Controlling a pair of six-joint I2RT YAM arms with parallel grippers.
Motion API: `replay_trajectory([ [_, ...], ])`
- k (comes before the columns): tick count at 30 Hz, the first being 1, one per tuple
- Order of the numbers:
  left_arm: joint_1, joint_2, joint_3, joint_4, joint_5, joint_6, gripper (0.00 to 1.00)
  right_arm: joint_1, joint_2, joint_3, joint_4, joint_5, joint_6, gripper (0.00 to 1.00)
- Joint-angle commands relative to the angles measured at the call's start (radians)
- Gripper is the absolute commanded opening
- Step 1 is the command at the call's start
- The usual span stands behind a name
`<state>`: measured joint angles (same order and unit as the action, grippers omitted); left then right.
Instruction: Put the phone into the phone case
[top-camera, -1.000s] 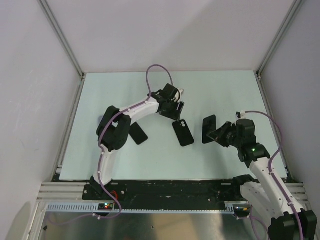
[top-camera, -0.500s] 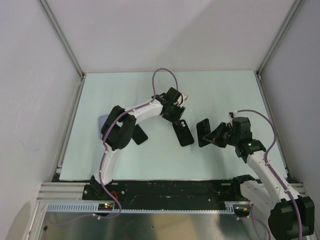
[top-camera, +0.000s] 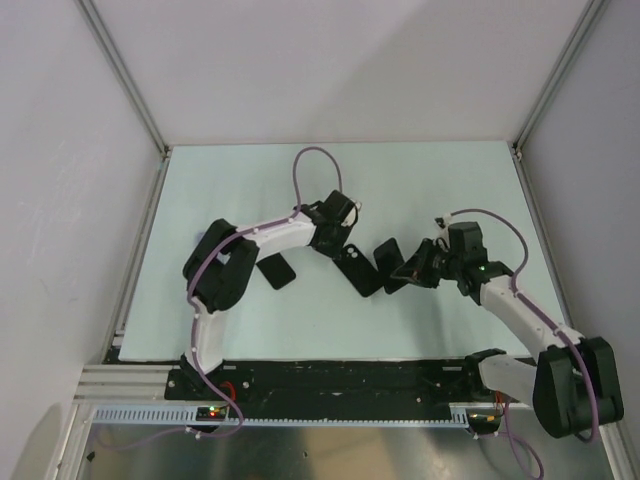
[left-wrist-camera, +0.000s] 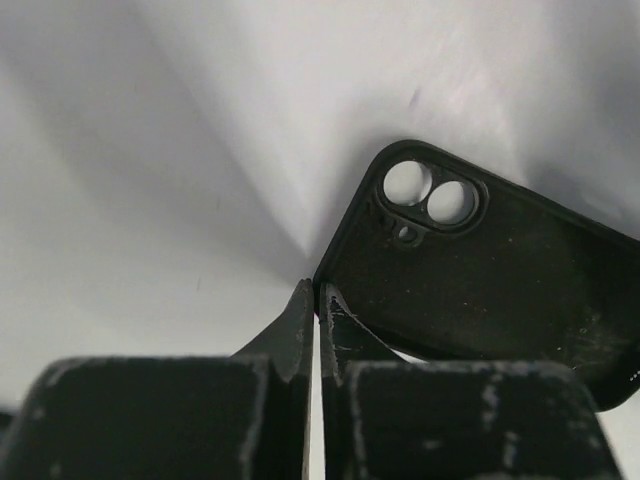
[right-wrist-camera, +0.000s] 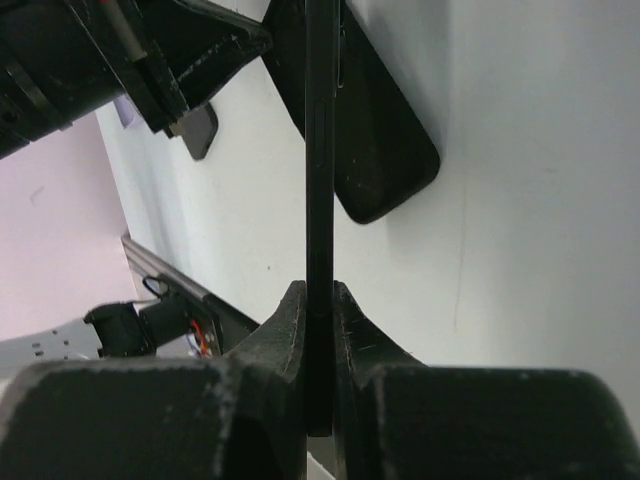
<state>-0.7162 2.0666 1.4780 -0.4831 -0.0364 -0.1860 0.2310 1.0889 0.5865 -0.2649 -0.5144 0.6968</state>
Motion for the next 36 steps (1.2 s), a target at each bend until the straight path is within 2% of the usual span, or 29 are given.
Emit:
replay_trajectory([
  [1,-0.002,-0.142,-0.141,-0.065,-0.090,-0.062,0.00,0.076,0.081,0.087,0.121,-0.109,-0.043,0.00],
  [7,-0.001,-0.254,-0.260,-0.068,-0.121,-0.117,0.00,0.176,0.190,0.113,0.201,-0.167,-0.038,0.00],
  [19,-0.013,-0.358,-0.420,-0.065,-0.169,-0.394,0.00,0.288,0.359,0.121,0.344,-0.263,0.044,0.00],
  [28,-0.017,-0.386,-0.465,-0.048,-0.170,-0.429,0.00,0.327,0.488,0.128,0.466,-0.295,0.103,0.00],
  [36,-0.019,-0.400,-0.489,-0.029,-0.155,-0.421,0.00,0.320,0.601,0.161,0.503,-0.326,0.127,0.00],
])
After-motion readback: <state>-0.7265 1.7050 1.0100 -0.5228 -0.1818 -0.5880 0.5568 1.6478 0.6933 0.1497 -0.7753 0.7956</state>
